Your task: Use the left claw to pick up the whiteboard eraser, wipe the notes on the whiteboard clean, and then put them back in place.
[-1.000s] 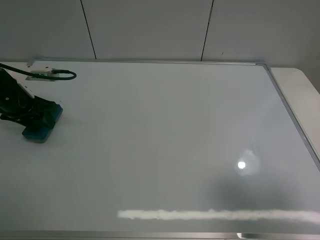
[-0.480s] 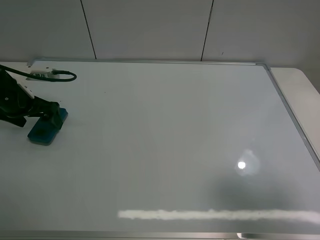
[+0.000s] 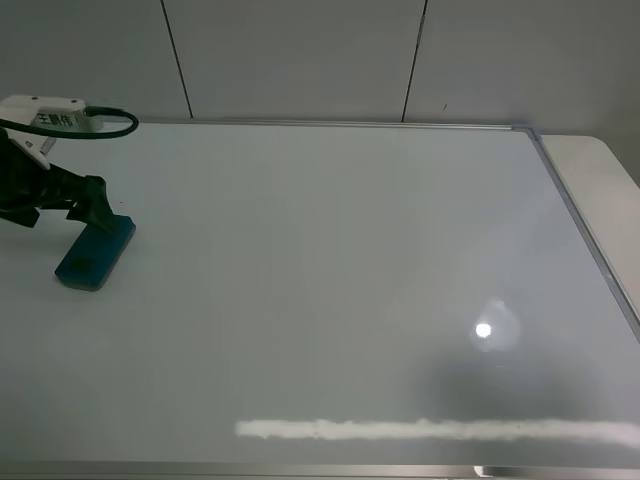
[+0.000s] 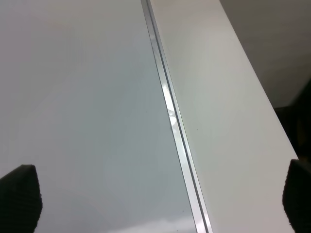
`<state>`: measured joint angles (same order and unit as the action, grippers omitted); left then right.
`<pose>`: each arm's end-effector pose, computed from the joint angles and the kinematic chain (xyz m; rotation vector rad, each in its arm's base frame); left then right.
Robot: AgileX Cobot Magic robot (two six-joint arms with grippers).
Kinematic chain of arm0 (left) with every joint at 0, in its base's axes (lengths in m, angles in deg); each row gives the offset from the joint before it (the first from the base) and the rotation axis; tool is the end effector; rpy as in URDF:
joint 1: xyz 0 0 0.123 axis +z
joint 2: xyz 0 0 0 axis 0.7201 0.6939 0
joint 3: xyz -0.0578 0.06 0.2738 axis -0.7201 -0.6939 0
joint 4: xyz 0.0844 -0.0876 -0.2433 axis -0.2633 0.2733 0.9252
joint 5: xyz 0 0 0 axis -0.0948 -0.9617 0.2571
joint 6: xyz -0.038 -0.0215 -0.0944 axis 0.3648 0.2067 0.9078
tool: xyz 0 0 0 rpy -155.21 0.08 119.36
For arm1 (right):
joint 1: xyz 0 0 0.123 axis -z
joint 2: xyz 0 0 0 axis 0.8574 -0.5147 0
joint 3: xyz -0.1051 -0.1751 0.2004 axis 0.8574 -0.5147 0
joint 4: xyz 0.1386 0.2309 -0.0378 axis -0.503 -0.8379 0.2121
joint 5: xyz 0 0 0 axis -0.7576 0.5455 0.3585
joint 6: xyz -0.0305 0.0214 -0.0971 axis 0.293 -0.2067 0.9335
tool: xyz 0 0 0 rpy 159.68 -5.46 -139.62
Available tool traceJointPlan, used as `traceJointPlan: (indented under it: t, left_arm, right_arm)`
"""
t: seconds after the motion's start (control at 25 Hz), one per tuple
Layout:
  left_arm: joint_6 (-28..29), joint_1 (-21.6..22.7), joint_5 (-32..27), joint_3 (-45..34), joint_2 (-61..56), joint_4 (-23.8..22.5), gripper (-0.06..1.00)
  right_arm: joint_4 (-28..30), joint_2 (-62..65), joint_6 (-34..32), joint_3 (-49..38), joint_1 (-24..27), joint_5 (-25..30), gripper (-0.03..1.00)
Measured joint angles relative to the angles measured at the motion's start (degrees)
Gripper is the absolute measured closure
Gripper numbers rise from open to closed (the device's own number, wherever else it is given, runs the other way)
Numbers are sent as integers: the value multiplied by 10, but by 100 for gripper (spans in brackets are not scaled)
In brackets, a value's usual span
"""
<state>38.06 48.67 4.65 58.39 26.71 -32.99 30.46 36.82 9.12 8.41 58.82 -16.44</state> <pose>0.3191 0.0052 0.1659 0.1085 2.7461 -0.0816 0.0244 -0.0140 0.2782 0.1050 2.0427 -0.1221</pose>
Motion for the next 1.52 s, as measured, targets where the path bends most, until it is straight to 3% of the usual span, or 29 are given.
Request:
traceJointPlan:
  t: [1.0,1.24,1.52]
  left_arm:
    - [26,1,-129,0,-644,-2,-5]
    - [47,1,-222,0,-729,-45,-5]
    - [130,1,-306,-33,-798,-104,-5]
  right_arm:
    - [0,0,0,0,0,0,-2]
    - [0,0,0,0,0,0,-2]
    - [0,0,0,0,0,0,-2]
